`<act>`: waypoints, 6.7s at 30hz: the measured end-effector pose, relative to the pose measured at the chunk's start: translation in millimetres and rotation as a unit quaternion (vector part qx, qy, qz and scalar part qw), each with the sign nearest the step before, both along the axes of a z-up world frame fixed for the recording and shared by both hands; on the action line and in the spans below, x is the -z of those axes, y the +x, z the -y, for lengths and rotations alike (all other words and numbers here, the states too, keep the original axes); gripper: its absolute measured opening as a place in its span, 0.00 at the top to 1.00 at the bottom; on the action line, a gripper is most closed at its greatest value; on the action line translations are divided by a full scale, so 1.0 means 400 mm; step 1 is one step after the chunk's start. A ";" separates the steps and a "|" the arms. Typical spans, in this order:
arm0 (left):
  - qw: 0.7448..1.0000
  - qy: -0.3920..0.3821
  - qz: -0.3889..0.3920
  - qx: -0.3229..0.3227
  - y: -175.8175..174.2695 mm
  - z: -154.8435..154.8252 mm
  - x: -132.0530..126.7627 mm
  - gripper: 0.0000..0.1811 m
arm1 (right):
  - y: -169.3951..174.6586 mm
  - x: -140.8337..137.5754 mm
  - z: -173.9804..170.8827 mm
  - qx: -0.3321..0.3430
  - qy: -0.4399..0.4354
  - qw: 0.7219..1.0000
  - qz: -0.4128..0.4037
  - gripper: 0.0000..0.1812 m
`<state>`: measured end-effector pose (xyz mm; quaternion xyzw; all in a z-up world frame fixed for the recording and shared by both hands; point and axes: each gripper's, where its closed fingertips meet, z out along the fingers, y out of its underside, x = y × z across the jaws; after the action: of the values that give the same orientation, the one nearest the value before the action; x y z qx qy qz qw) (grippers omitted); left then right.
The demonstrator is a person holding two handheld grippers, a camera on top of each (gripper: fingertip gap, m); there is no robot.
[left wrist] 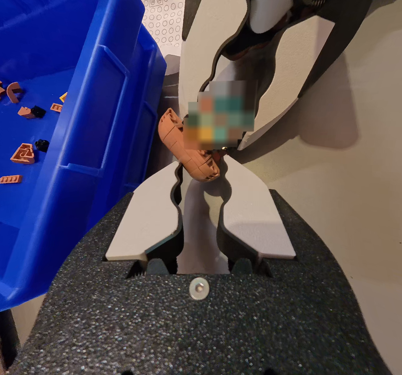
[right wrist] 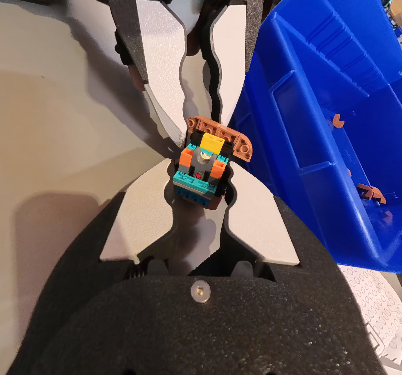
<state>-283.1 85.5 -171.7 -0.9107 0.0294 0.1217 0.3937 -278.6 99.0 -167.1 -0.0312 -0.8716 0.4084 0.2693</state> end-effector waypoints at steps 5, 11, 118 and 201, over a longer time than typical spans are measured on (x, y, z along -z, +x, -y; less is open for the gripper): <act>1.000 0.008 0.013 0.009 0.004 -0.001 0.002 0.82 | 0.006 0.000 -0.001 -0.012 0.000 1.000 0.003 0.75; 0.999 0.016 0.025 0.017 0.007 -0.001 0.006 0.81 | 0.013 -0.001 -0.002 -0.026 0.013 0.999 -0.013 0.75; 0.938 0.151 -0.236 -0.205 0.030 0.224 -0.101 0.86 | 0.455 -0.025 0.269 -0.138 0.546 0.822 -0.083 0.76; 0.949 0.091 0.003 -0.303 0.052 0.164 -0.011 0.90 | 0.093 -0.015 0.118 0.152 -0.041 0.987 -0.038 0.84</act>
<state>-262.5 19.9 -167.3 -0.8374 -0.2608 0.2345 0.4192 -241.3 51.9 -161.0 -0.1586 -0.8284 0.3994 0.3593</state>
